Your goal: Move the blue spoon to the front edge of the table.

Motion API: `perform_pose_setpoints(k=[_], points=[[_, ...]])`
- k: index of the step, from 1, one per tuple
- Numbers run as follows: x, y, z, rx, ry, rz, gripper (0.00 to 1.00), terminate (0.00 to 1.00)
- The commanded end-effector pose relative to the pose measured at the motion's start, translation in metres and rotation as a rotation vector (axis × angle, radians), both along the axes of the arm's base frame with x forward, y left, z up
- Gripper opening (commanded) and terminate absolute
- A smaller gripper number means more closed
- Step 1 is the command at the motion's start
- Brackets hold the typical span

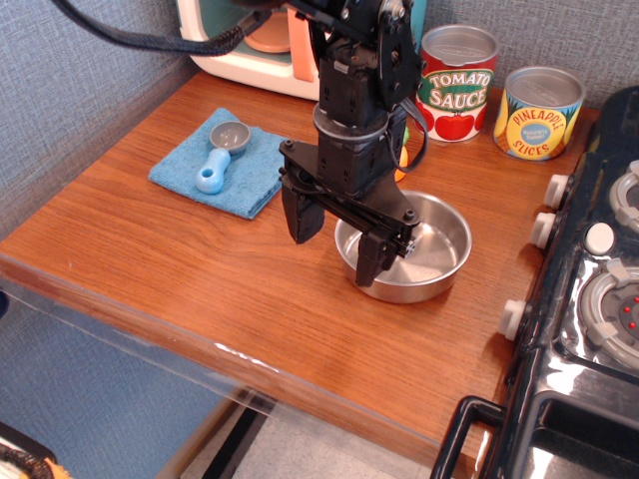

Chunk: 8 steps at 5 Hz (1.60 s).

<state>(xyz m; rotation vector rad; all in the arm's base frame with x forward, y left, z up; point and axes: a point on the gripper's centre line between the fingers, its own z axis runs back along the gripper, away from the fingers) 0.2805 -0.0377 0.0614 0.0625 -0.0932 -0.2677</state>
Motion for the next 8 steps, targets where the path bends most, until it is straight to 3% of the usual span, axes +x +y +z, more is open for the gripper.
perform_pose_setpoints(k=[1,3,5,6,8], points=[[0.000,0.000,0.000,0.000,0.000,0.000,1.00,0.00],[0.047,0.077,0.013,-0.016,-0.040,0.226,1.00,0.00],[0.059,0.157,0.024,0.046,-0.043,0.440,1.00,0.00],[0.053,0.175,0.020,0.055,-0.043,0.505,1.00,0.00],[0.063,0.178,-0.002,0.048,-0.008,0.503,1.00,0.00]])
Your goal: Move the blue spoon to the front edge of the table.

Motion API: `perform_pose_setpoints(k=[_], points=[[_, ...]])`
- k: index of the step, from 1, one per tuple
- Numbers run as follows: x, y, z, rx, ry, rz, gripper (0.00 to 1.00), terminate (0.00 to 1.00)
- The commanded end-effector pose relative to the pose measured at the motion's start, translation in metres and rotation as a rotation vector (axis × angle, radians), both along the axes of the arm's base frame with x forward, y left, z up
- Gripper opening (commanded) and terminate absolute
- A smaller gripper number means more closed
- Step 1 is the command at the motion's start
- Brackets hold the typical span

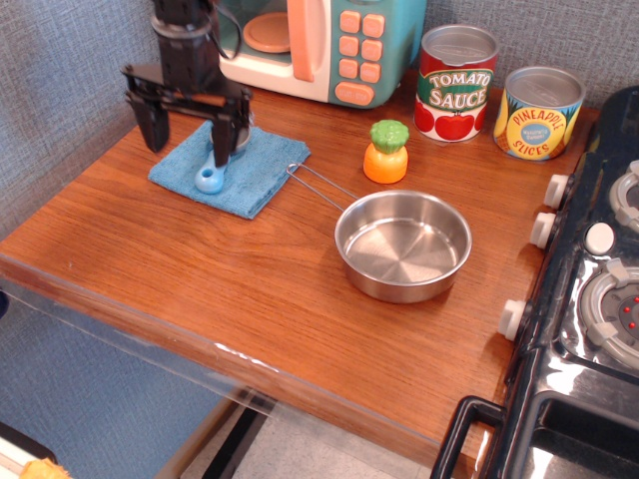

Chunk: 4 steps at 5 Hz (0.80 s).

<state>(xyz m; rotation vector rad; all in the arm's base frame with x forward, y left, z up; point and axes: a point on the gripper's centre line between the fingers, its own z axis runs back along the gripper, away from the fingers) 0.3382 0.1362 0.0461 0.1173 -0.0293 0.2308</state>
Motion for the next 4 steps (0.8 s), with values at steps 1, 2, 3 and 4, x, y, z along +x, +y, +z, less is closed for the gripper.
perform_pose_setpoints(k=[1,2,3,4], points=[[0.009,0.001,0.005,0.016,-0.034,-0.003,1.00,0.00],[0.012,-0.002,-0.001,0.018,-0.022,-0.004,1.00,0.00],[0.014,-0.004,-0.005,0.021,-0.011,-0.002,1.00,0.00],[0.015,-0.006,-0.006,0.021,-0.009,-0.003,0.00,0.00]])
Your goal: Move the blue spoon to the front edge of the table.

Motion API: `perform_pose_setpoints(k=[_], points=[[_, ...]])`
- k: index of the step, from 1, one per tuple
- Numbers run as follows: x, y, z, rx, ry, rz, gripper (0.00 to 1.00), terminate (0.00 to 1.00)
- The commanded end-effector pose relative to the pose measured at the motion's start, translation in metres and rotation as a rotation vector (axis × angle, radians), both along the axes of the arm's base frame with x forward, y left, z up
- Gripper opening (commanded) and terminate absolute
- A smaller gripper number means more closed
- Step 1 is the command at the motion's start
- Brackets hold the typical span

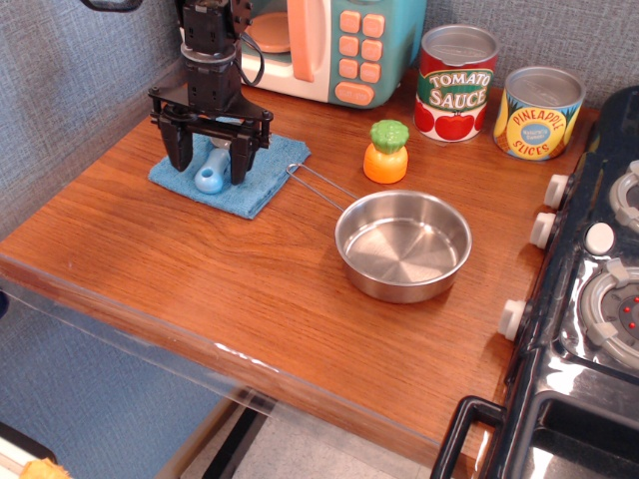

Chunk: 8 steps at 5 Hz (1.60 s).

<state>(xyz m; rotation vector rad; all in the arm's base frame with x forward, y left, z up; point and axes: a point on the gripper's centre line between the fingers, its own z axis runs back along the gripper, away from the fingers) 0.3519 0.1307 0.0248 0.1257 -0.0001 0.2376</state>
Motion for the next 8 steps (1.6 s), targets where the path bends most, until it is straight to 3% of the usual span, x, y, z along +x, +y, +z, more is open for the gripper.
perform_pose_setpoints(k=[1,2,3,4,5,6,8], points=[[0.001,-0.003,0.015,0.020,-0.035,-0.022,0.00,0.00],[0.001,-0.005,0.026,0.017,-0.068,-0.031,0.00,0.00],[-0.009,-0.013,0.060,0.010,-0.181,-0.046,0.00,0.00],[-0.038,-0.035,0.072,-0.003,-0.218,-0.088,0.00,0.00],[-0.065,-0.059,0.054,-0.043,-0.155,-0.155,0.00,0.00],[-0.087,-0.080,0.022,-0.068,-0.047,-0.245,0.00,0.00],[-0.100,-0.101,-0.010,-0.092,0.057,-0.337,0.00,0.00]])
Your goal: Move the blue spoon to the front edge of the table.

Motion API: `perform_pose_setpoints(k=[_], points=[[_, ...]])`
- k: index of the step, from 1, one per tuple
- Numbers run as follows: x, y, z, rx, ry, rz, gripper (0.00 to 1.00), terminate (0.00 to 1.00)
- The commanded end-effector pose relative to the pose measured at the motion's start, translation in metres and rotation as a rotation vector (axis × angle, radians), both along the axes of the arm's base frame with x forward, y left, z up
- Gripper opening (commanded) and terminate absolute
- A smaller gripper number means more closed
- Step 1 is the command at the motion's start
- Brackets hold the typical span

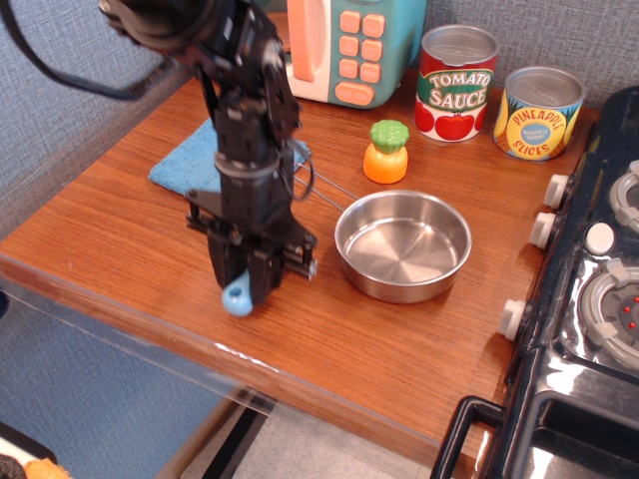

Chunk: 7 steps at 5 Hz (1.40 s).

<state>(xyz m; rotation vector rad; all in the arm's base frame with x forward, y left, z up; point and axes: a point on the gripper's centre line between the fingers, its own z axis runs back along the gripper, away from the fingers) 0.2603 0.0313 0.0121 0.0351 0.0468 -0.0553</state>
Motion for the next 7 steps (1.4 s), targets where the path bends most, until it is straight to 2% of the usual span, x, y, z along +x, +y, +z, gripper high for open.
perform_pose_setpoints(k=[1,2,3,4,6,7], points=[[-0.007,-0.008,0.005,0.020,-0.005,-0.080,1.00,0.00],[-0.008,-0.012,0.018,0.030,-0.047,-0.095,1.00,0.00],[-0.012,-0.019,0.043,0.030,-0.126,-0.120,1.00,0.00],[-0.016,-0.025,0.057,0.016,-0.165,-0.129,1.00,0.00],[-0.015,-0.029,0.053,0.019,-0.142,-0.137,1.00,0.00],[-0.015,-0.029,0.053,0.019,-0.142,-0.137,1.00,1.00]])
